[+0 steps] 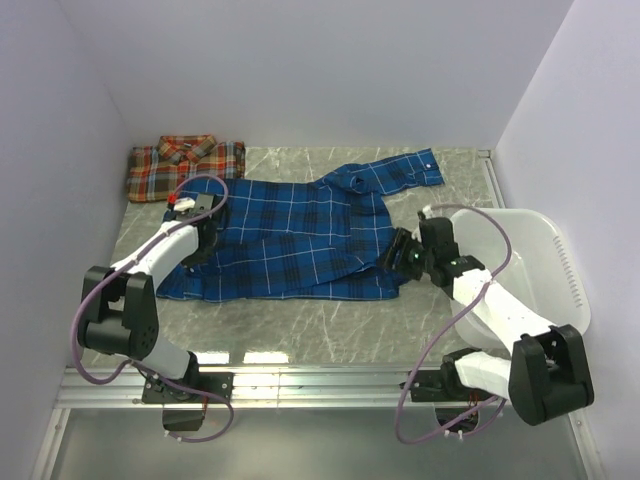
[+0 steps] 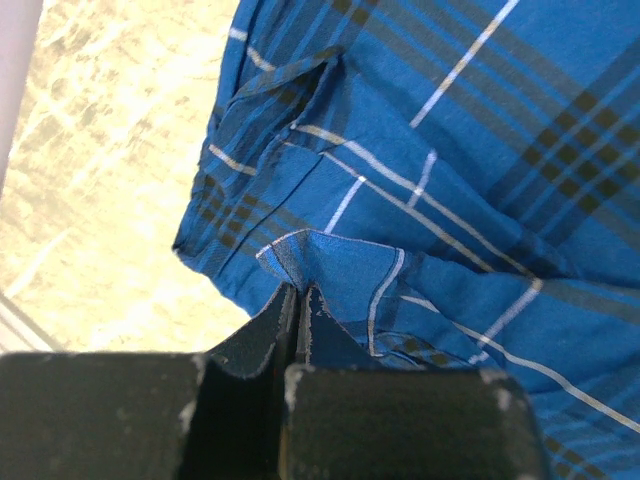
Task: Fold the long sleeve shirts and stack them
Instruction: Fold the shirt
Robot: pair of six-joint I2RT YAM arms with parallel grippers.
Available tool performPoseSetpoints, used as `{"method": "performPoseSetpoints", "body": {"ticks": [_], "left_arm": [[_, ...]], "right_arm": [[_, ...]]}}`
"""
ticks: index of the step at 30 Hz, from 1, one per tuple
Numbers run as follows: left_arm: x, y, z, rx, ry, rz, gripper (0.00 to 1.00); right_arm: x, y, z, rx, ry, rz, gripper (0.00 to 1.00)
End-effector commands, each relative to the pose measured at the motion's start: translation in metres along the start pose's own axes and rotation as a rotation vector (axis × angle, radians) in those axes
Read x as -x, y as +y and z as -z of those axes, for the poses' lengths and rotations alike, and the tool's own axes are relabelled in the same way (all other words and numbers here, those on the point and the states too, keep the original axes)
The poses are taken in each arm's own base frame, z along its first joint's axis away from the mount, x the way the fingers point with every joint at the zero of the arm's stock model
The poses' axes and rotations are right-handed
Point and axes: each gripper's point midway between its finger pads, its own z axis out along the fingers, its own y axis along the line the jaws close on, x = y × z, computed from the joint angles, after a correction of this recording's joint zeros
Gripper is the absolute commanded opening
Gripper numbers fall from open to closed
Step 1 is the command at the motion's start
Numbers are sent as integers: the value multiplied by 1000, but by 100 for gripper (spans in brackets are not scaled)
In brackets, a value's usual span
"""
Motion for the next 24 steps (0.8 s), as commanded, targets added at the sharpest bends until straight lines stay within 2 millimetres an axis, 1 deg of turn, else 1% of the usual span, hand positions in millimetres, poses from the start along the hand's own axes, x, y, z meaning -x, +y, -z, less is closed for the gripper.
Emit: {"method": "performPoseSetpoints", "body": {"ticks": [1,4,6,7,9,10,12,15,16,19,22,24], "left_arm": [[14,-6,7,-58,-57,41,1],[15,-7,7,-72,-66,45,1],[15,-7,7,-74,-68,46,1],[14,-7,7,-76,-69,47,0],[15,-8,8,-83,-73,50,1],[15,-8,8,-87,-75,53,1],[15,-9,9,-96,-76,58,0],[15,-9,10,-103,-79,61,1],[15,-10,10,-105,-80,62,0],[15,-10,10,-111,-82,65,1],[16,-10,11,-115,-84,66,1],[15,-11,11,-119,-82,64,1]], "right_arm": [[51,49,15,106,-150,170,65],[59,58,8,82,-130,216,65],[57,65,3,96,-117,223,64],[57,68,-3,101,-111,229,62],[50,72,-12,96,-76,263,62],[49,74,-19,77,-56,279,62],[42,76,-28,53,-45,349,62],[37,76,-41,27,-18,412,62],[36,71,-48,11,-16,419,61],[30,61,-59,-28,17,431,60],[27,51,-66,-58,26,446,57],[28,48,-69,-71,21,444,56]]}}
